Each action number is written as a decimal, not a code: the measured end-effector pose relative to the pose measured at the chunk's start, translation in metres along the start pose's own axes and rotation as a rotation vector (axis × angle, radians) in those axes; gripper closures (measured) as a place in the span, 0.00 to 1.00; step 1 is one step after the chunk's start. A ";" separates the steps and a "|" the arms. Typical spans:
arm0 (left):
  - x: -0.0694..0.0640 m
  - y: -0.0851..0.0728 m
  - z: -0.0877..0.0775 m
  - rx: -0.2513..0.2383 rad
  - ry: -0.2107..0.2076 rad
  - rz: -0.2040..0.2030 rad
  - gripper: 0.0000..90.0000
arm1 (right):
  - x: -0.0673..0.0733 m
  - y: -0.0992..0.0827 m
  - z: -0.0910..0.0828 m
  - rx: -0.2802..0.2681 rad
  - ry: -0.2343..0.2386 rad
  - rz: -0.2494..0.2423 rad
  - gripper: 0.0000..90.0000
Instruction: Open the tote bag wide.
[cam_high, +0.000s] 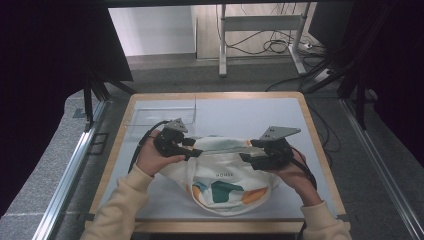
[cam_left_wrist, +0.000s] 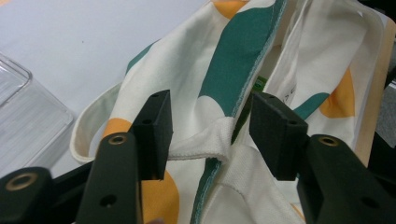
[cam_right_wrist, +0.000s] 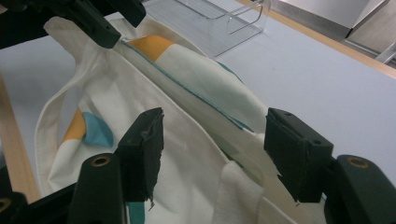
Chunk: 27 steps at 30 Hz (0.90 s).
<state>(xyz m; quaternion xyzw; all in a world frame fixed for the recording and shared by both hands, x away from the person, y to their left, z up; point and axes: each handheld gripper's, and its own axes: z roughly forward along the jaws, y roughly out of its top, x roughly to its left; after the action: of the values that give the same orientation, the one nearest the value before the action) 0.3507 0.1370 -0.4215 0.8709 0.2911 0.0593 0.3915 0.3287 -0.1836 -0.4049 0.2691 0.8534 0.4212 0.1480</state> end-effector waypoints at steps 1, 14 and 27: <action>0.000 0.000 0.000 0.003 -0.003 0.002 0.57 | 0.001 0.000 0.001 0.001 0.002 -0.002 0.42; -0.007 -0.001 0.015 0.086 -0.062 0.061 0.87 | 0.010 0.006 0.009 0.015 0.032 -0.030 0.44; 0.000 -0.002 0.010 0.056 -0.094 0.021 0.86 | 0.014 0.007 0.014 0.030 0.063 -0.045 0.46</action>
<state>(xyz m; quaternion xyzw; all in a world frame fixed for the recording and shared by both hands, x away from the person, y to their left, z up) 0.3535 0.1315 -0.4294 0.8863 0.2645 0.0143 0.3798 0.3268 -0.1633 -0.4086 0.2385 0.8698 0.4130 0.1263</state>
